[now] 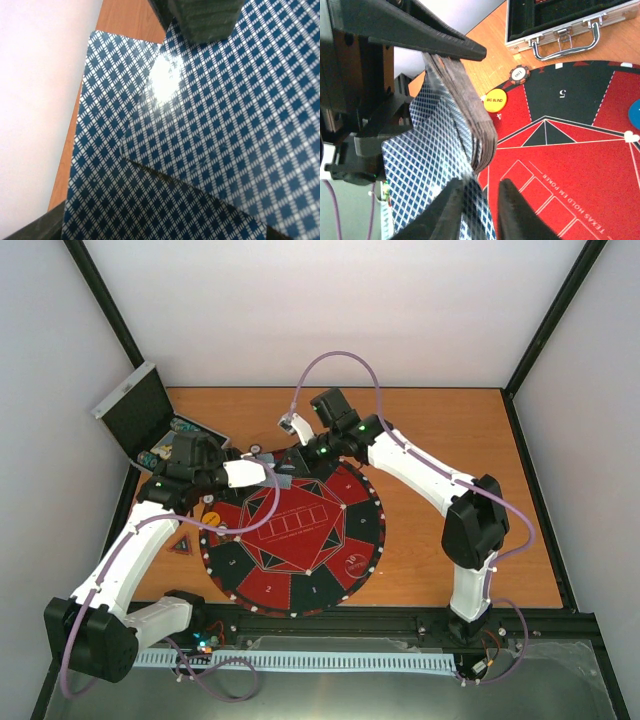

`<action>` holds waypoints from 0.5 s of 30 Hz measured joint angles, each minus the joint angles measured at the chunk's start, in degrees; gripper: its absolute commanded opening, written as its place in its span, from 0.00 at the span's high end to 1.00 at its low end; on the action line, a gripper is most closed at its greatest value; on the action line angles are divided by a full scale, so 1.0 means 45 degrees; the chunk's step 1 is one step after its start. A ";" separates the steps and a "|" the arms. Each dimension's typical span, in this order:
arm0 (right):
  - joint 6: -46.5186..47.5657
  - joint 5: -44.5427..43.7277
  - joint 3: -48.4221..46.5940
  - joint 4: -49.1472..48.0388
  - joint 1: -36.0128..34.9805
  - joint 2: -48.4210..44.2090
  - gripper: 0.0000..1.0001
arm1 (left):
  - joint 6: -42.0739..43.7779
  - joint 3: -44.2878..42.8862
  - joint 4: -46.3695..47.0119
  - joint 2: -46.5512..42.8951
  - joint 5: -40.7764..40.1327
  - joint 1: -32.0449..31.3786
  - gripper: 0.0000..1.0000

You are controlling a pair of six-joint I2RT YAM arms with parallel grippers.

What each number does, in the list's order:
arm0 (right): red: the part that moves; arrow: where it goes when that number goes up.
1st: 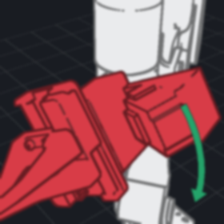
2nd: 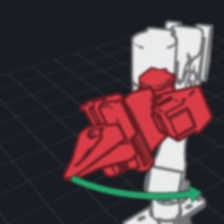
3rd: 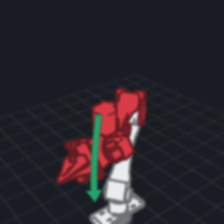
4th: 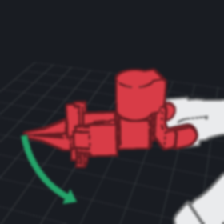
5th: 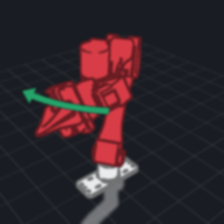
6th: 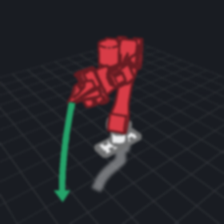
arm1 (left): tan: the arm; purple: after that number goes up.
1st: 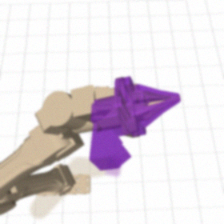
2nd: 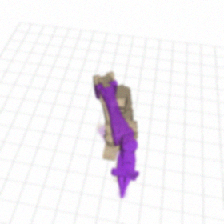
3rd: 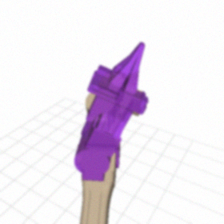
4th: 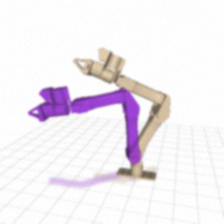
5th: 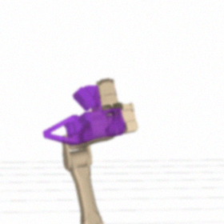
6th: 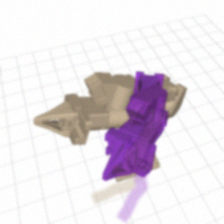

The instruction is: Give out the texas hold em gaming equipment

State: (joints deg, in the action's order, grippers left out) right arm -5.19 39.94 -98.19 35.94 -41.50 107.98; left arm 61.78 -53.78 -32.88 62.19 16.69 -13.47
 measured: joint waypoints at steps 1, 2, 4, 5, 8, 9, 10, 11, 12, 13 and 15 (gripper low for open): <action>-0.0024 -0.0005 -0.0005 0.0087 0.0015 -0.0005 0.85 | 0.0000 0.0010 -0.0005 0.0000 -0.0019 0.0000 0.37; -0.0010 -0.0005 -0.0005 0.0160 0.0024 -0.0010 0.91 | 0.0000 0.0024 -0.0010 0.0000 -0.0049 0.0000 0.37; 0.0063 0.0010 -0.0005 0.0262 0.0053 -0.0015 0.97 | -0.0010 0.0083 -0.0005 0.0000 -0.0107 0.0000 0.38; 0.0034 0.0029 -0.0005 0.0316 0.0073 -0.0019 0.97 | -0.0024 0.0112 -0.0005 0.0000 -0.0131 0.0000 0.38; 0.0078 0.0073 -0.0005 0.0500 0.0126 -0.0058 0.97 | -0.0097 0.0209 -0.0015 0.0000 -0.0175 0.0000 0.38; 0.0112 0.0078 -0.0005 0.0578 0.0151 -0.0087 0.97 | -0.0131 0.0238 -0.0010 0.0000 -0.0189 0.0000 0.38; 0.0151 0.0078 -0.0010 0.0661 0.0180 -0.0112 0.97 | -0.0151 0.0257 -0.0010 0.0000 -0.0209 0.0000 0.38; 0.0204 0.0078 -0.0010 0.0767 0.0219 -0.0155 0.97 | -0.0180 0.0277 -0.0010 0.0000 -0.0238 0.0000 0.38; 0.0243 0.0073 -0.0010 0.0865 0.0253 -0.0194 0.97 | -0.0194 0.0282 -0.0015 0.0000 -0.0257 0.0000 0.37; 0.0296 0.0078 -0.0010 0.0976 0.0306 -0.0248 0.97 | -0.0219 0.0287 -0.0005 0.0000 -0.0282 0.0000 0.37; 0.0398 0.0087 -0.0010 0.1190 0.0413 -0.0403 0.97 | -0.0291 0.0296 0.0000 0.0000 -0.0321 0.0000 0.37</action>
State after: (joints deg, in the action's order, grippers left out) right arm -3.40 40.34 -98.24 41.30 -39.64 106.17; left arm 60.47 -52.45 -32.88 62.19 15.25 -13.47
